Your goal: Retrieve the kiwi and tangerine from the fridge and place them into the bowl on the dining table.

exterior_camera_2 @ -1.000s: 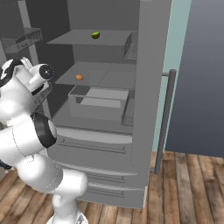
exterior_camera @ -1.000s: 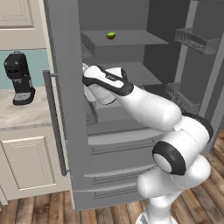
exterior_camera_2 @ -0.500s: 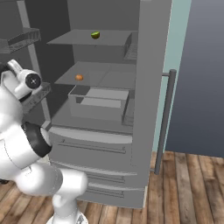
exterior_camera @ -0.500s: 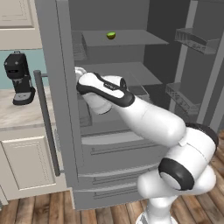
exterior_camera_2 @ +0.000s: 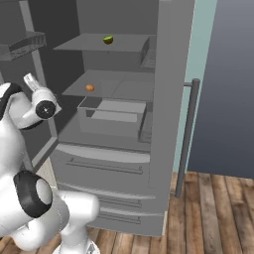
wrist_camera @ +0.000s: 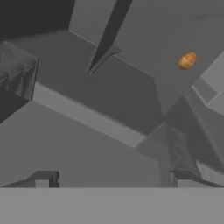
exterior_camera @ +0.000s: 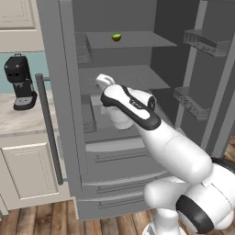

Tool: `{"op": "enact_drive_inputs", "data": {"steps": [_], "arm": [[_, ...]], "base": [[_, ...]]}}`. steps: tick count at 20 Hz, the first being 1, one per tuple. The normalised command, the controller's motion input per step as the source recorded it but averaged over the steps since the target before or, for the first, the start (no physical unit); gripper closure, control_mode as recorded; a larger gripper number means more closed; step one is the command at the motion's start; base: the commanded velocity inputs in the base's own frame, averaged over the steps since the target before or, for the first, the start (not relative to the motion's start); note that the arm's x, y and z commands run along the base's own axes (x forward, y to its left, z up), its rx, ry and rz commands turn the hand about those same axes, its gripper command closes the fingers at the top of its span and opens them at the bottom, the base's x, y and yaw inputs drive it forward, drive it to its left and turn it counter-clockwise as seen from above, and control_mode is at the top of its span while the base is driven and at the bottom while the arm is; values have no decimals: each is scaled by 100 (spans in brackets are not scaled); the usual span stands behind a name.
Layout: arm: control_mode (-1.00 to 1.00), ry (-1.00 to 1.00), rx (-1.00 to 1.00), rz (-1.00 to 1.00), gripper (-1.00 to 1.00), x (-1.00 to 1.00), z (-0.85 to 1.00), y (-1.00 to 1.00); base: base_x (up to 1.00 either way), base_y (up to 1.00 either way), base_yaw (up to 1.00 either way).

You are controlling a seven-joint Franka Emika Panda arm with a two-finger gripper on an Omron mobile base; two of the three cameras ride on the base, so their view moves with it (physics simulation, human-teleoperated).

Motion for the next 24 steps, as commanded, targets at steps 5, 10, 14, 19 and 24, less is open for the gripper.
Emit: {"op": "enact_drive_inputs", "data": {"steps": [5, 10, 14, 19, 24], "arm": [[-100, 8, -1, -9, -100, -37, 89, -100], [-100, 18, -18, -1, -100, -58, 91, -88], [-100, 41, -38, -3, -100, -55, 66, -69], [-100, 40, -55, -4, -100, -54, 32, -45], [-100, 17, -35, 0, -100, -81, -1, -19]], "base": [[0, 0, 0], [0, 0, 0], [0, 0, 0], [0, 0, 0], [0, 0, 0]]}}
